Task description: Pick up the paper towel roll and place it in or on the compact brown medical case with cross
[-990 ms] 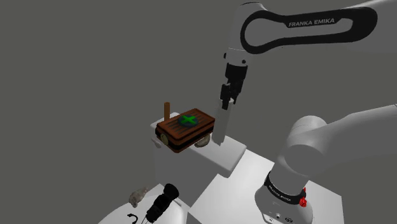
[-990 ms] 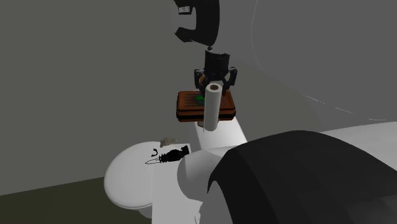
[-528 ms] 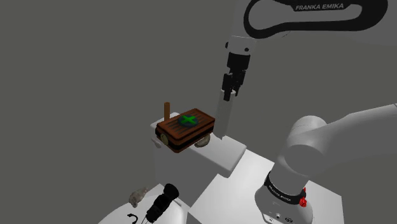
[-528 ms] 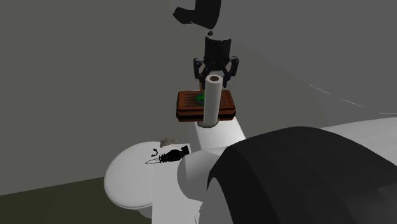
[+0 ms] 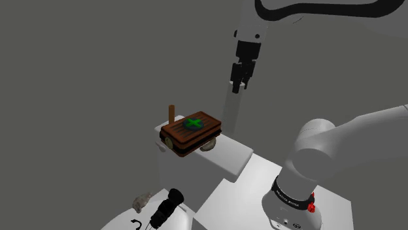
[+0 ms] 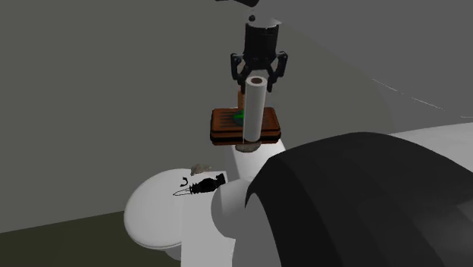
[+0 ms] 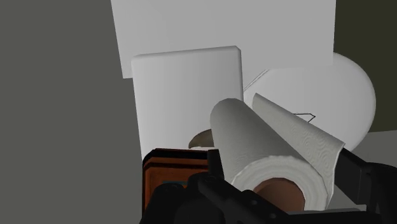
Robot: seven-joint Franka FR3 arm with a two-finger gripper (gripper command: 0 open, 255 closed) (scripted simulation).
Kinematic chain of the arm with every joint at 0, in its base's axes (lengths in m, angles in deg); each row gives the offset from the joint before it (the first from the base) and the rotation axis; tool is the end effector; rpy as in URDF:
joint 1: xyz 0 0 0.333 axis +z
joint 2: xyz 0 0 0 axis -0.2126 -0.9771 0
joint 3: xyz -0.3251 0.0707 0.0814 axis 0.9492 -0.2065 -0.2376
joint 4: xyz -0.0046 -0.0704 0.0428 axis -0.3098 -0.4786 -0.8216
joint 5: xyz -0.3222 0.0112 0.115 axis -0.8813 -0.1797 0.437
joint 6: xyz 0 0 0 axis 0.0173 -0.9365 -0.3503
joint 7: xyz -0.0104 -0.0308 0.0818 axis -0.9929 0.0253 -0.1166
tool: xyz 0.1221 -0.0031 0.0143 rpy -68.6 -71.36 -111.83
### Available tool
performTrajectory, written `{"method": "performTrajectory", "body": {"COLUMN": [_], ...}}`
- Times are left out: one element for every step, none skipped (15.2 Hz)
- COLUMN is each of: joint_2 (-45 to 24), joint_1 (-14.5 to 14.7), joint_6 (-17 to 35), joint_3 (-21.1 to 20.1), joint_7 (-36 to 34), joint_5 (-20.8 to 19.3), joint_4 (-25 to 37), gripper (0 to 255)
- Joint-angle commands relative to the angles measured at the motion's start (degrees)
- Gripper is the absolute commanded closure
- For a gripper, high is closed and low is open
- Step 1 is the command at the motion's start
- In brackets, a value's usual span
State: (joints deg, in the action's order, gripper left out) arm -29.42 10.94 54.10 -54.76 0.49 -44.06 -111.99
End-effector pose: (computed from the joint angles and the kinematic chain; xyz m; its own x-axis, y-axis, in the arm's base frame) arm 0.2235 -0.0249 0.5811 0.9997 0.0063 -0.0255 0.0057 -0.9997 -0.0224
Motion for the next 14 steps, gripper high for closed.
{"method": "performTrajectory", "body": {"joint_2": [-0.41, -2.8, -5.15, -7.47, -9.77, -12.06, -14.34, -16.61, -18.88, -21.15, -23.43, -25.72, -28.04, -30.39], "joint_1": [0.02, 0.13, 0.23, 0.33, 0.43, 0.52, 0.6, 0.69, 0.77, 0.84, 0.91, 0.96, 1.02, 1.07], "joint_6": [-1.11, -0.9, -0.78, -0.74, -0.78, -0.9, -1.09, -1.36, -1.71, -2.12, -2.62, -3.19, -3.84, -4.57], "joint_3": [0.0, 0.0, 0.0, 0.01, 0.03, 0.05, 0.07, 0.09, 0.12, 0.16, 0.19, 0.23, 0.27, 0.33], "joint_7": [0.02, -0.01, -0.03, -0.04, -0.05, -0.06, -0.06, -0.05, -0.05, -0.03, -0.02, 0.01, 0.03, 0.06], "joint_5": [0.02, 0.1, 0.19, 0.28, 0.36, 0.45, 0.54, 0.63, 0.72, 0.82, 0.92, 1.02, 1.13, 1.24], "joint_4": [1.5, 3.68, 5.91, 8.19, 10.54, 12.94, 15.41, 17.95, 20.56, 23.25, 26.02, 28.89, 31.85, 34.92], "gripper": [255, 255, 255, 255, 255, 255, 255, 255, 255, 255, 255, 255, 255, 255]}}
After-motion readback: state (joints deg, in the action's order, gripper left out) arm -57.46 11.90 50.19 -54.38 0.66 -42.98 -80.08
